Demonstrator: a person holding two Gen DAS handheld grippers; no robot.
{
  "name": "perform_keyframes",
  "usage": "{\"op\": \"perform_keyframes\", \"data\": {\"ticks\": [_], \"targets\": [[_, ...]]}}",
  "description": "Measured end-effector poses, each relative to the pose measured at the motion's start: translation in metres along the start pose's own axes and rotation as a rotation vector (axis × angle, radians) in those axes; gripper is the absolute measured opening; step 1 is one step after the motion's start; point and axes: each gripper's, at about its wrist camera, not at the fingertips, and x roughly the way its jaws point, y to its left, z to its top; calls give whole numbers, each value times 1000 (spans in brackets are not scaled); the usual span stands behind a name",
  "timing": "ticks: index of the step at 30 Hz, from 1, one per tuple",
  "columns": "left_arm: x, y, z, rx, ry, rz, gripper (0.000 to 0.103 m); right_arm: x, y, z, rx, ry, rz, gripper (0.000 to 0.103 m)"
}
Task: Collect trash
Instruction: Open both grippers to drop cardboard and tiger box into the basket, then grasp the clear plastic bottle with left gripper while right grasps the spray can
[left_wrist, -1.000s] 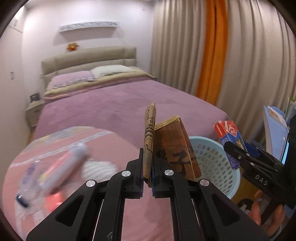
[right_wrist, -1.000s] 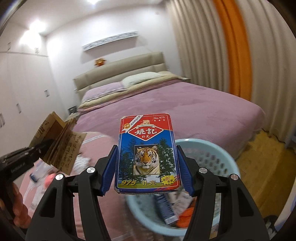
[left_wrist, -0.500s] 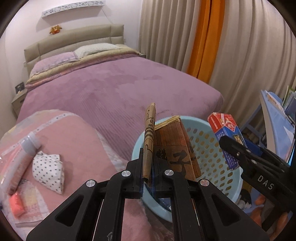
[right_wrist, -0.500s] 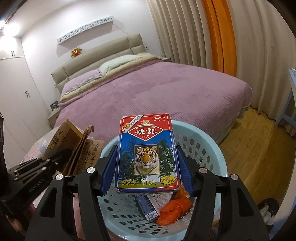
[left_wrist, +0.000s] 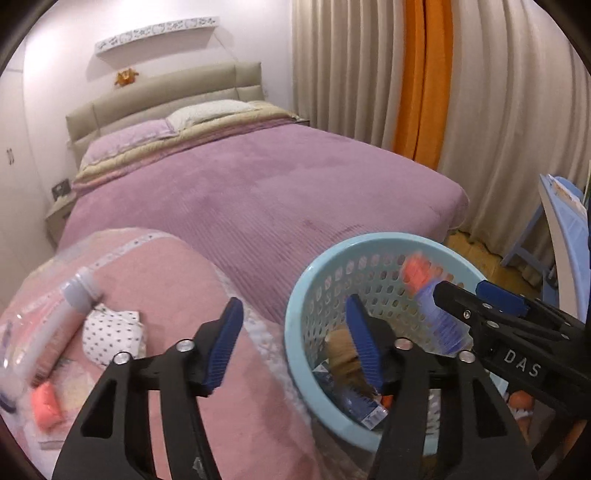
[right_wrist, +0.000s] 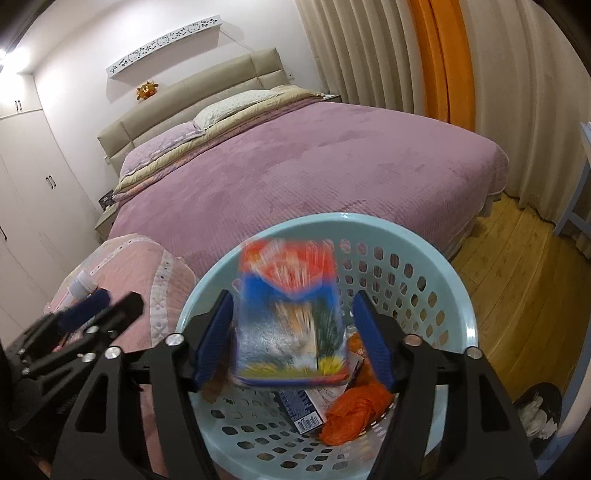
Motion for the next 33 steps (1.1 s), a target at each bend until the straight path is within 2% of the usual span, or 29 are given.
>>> {"op": "perform_keyframes", "data": {"ticks": [6, 12, 18, 25, 33], "targets": [[-24, 15, -2, -37, -38, -2, 63, -7, -2, -7, 15, 9, 37, 66], [-53, 36, -6, -91, -77, 4, 63, -26, 19, -11, -26, -16, 70, 66], [-85, 64, -14, -152, -122, 19, 63, -48, 56, -18, -114, -53, 103, 66], [-126, 113, -37, -250, -169, 49, 66, -71, 112, -31, -241, -87, 190, 66], [-169, 180, -71, -369, -199, 142, 67, -79, 188, -62, -430, -122, 270, 66]]}}
